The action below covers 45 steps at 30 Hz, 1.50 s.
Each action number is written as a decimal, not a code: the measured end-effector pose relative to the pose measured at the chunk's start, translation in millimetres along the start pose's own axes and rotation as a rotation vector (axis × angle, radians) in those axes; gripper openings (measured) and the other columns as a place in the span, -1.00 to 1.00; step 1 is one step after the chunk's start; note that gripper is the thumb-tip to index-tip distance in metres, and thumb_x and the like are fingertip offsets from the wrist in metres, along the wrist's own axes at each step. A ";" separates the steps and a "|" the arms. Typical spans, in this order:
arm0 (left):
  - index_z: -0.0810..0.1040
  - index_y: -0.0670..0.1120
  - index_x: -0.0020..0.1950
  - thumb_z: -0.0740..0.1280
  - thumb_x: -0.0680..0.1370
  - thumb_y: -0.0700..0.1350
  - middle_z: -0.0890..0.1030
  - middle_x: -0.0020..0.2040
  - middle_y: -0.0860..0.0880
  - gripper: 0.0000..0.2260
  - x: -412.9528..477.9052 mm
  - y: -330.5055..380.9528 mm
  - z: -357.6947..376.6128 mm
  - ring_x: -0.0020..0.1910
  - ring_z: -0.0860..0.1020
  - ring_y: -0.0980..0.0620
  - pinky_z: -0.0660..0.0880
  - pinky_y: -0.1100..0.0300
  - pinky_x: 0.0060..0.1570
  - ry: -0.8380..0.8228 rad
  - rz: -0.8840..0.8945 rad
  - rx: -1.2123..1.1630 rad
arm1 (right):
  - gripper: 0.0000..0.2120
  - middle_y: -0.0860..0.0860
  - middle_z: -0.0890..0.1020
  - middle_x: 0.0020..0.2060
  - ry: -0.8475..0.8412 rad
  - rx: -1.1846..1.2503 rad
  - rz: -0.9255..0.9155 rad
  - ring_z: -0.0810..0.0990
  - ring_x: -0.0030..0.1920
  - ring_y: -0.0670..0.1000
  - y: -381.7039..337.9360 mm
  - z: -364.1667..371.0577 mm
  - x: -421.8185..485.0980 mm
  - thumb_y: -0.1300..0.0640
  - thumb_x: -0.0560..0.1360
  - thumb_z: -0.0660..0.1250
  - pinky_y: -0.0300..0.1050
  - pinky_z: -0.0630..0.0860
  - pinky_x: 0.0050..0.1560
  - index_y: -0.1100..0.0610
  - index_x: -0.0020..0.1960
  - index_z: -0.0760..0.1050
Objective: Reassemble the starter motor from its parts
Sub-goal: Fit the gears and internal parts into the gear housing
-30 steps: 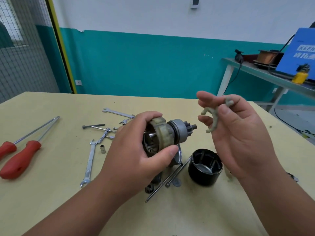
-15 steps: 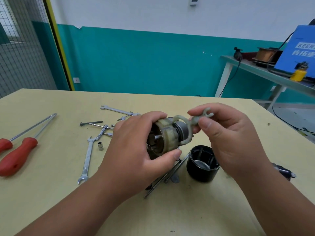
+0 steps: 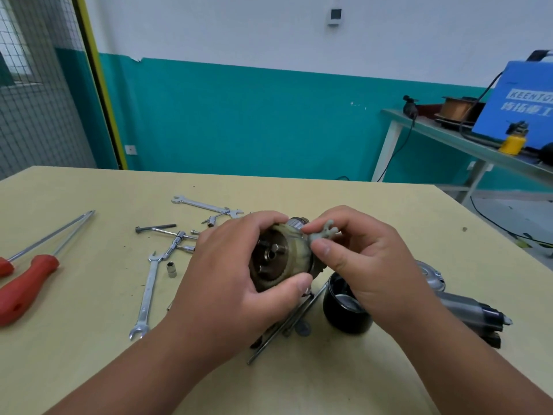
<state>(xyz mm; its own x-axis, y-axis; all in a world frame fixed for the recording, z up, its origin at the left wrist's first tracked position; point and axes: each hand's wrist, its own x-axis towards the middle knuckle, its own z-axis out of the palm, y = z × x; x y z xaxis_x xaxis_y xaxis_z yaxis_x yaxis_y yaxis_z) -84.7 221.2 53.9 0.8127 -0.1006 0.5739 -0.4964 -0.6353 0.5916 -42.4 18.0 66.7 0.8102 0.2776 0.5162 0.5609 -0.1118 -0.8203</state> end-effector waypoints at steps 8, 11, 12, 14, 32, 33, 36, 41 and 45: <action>0.42 0.45 0.29 0.37 0.33 0.37 0.61 0.14 0.32 -0.48 -0.4 -0.8 0.2 0.21 0.58 0.08 0.57 0.04 0.13 0.022 -0.042 -0.124 | -0.85 -0.01 0.69 -0.08 0.016 0.033 0.041 0.66 -0.05 0.23 0.5 2.6 -1.5 -0.11 0.43 0.47 0.41 0.61 0.03 -0.18 0.00 0.69; 0.42 0.46 0.28 0.36 0.34 0.36 0.60 0.15 0.33 -0.50 -0.2 -1.0 -0.2 0.21 0.58 0.09 0.57 0.02 0.13 0.019 -0.046 -0.153 | -0.83 -0.01 0.69 -0.15 0.029 0.065 0.084 0.67 -0.12 0.25 -1.8 6.2 -2.0 -0.13 0.41 0.48 0.39 0.64 -0.03 -0.12 -0.04 0.69; 0.43 0.46 0.27 0.35 0.34 0.35 0.60 0.14 0.31 -0.51 -0.1 -1.5 -0.4 0.21 0.58 0.07 0.57 0.00 0.13 0.019 -0.045 -0.171 | -0.83 -0.01 0.69 -0.18 0.032 0.076 0.097 0.67 -0.17 0.20 -2.9 7.8 -1.8 -0.13 0.40 0.48 0.34 0.66 -0.06 -0.10 -0.06 0.68; 0.46 0.41 0.27 0.34 0.36 0.32 0.62 0.13 0.27 -0.54 0.5 -2.5 -0.5 0.18 0.60 0.05 0.56 0.00 0.11 0.029 -0.039 -0.215 | -0.85 -0.04 0.68 -0.23 0.023 0.100 0.114 0.65 -0.23 0.06 -5.1 10.8 -1.9 -0.13 0.39 0.48 0.13 0.66 -0.16 -0.07 -0.13 0.67; 0.65 0.18 0.03 0.32 0.38 0.18 0.69 -0.06 0.10 -0.72 7.5 6.6 -6.8 -0.11 0.64 0.14 0.54 0.36 -0.15 0.053 -0.090 -0.587 | -0.65 -0.07 0.48 -0.39 0.044 0.087 0.129 0.42 -0.33 -0.09 -22.6 23.7 -8.2 -0.23 0.40 0.43 -0.24 0.39 -0.31 0.05 -0.25 0.52; 0.66 0.17 0.03 0.32 0.38 0.18 0.69 -0.07 0.08 -0.72 7.7 7.1 -6.8 -0.13 0.64 0.14 0.55 0.35 -0.16 0.055 -0.100 -0.616 | -0.68 -0.05 0.48 -0.39 0.030 0.087 0.119 0.43 -0.33 -0.10 -22.8 23.2 -8.5 -0.23 0.41 0.43 -0.24 0.40 -0.30 0.02 -0.24 0.54; 0.66 0.11 0.05 0.32 0.41 0.20 0.70 -0.07 -0.02 -0.69 7.4 7.6 -6.3 -0.11 0.68 -0.01 0.61 0.23 -0.20 0.071 -0.149 -0.694 | -0.73 0.09 0.60 -0.22 -0.080 0.096 0.123 0.59 -0.20 0.06 -22.5 21.7 -10.7 -0.22 0.43 0.43 -0.02 0.57 -0.16 -0.02 -0.06 0.58; 0.62 0.14 0.08 0.34 0.42 0.19 0.70 -0.06 0.01 -0.71 7.8 6.9 -7.3 -0.09 0.69 0.02 0.61 0.24 -0.16 0.066 -0.173 -0.678 | -0.62 -0.04 0.70 -0.02 -0.165 0.028 0.200 0.70 0.00 0.04 -23.8 25.6 -12.6 -0.22 0.39 0.49 0.20 0.65 0.05 -0.15 0.15 0.53; 0.58 0.24 0.09 0.32 0.40 0.18 0.67 -0.01 0.08 -0.73 5.6 8.7 -7.8 -0.05 0.67 0.01 0.63 0.20 -0.11 -0.008 -0.112 -0.539 | -0.57 -0.09 0.71 0.12 -0.225 0.038 0.250 0.70 0.15 -0.04 -24.8 22.1 -12.6 -0.15 0.44 0.52 0.20 0.61 0.23 -0.15 0.26 0.51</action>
<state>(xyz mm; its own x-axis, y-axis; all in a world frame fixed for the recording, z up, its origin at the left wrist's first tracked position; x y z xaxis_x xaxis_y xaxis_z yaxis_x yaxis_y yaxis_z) -86.9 221.1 66.6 0.8707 -0.0622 0.4879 -0.4913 -0.1605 0.8561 -70.3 38.3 75.1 0.8617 0.4504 0.2337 0.3391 -0.1686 -0.9255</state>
